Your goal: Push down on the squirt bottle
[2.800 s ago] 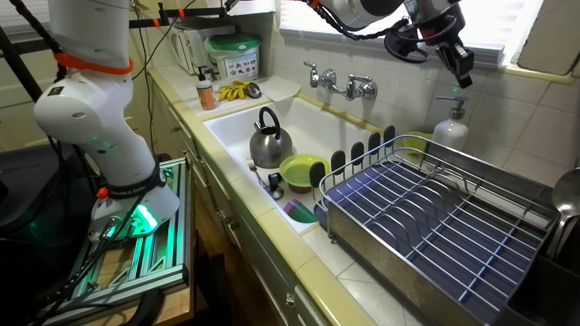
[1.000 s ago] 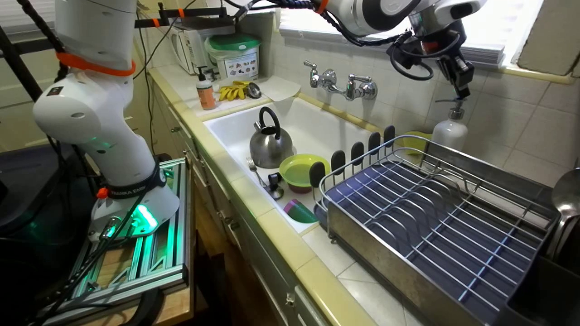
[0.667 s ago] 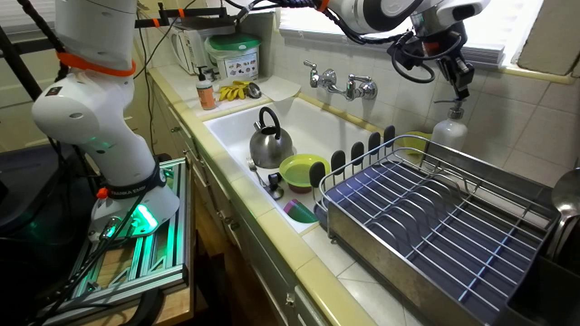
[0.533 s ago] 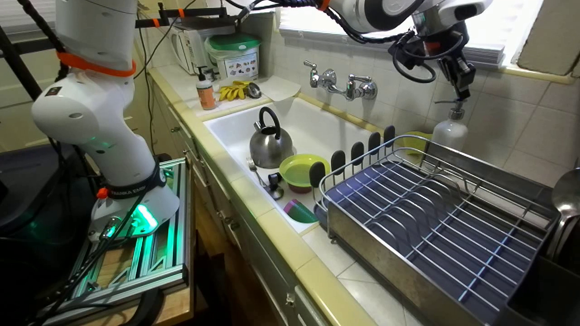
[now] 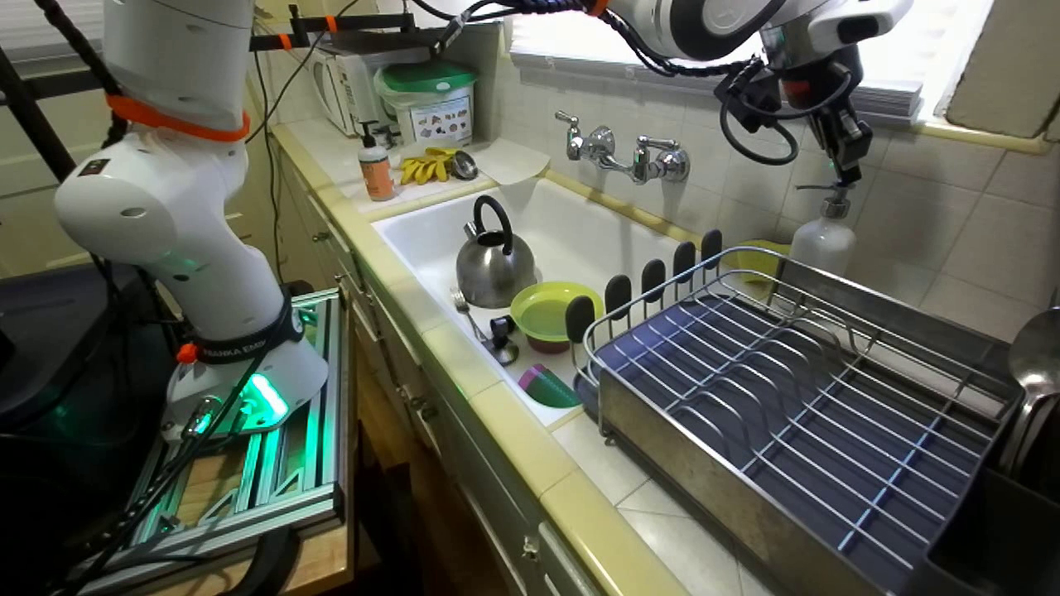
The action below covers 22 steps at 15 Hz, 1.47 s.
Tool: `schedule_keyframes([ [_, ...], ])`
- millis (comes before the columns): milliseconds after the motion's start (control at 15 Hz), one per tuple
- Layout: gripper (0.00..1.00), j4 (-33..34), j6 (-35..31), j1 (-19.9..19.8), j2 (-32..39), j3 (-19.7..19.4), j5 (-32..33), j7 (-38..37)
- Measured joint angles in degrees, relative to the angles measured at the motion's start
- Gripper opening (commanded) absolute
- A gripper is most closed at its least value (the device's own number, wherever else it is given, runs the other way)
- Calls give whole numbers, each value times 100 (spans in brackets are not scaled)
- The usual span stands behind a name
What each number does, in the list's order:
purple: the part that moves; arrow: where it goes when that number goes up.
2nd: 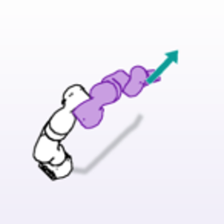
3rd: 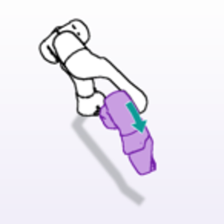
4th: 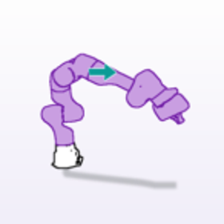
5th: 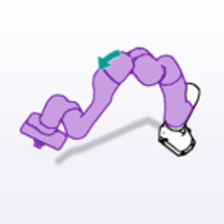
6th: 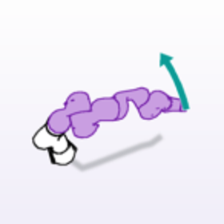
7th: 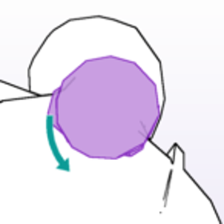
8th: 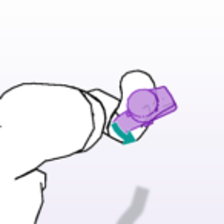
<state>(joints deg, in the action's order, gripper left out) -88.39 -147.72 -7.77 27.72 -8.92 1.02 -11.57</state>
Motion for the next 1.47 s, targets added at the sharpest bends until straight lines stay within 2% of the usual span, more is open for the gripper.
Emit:
schedule_keyframes([
  [400, 0, 8, 7, -27, 25, 25, -47, 45],
  [867, 0, 175, 408, 15, 18, -71, -14, -82],
  [1467, 0, 219, 422, 15, 26, -93, -14, -283],
])
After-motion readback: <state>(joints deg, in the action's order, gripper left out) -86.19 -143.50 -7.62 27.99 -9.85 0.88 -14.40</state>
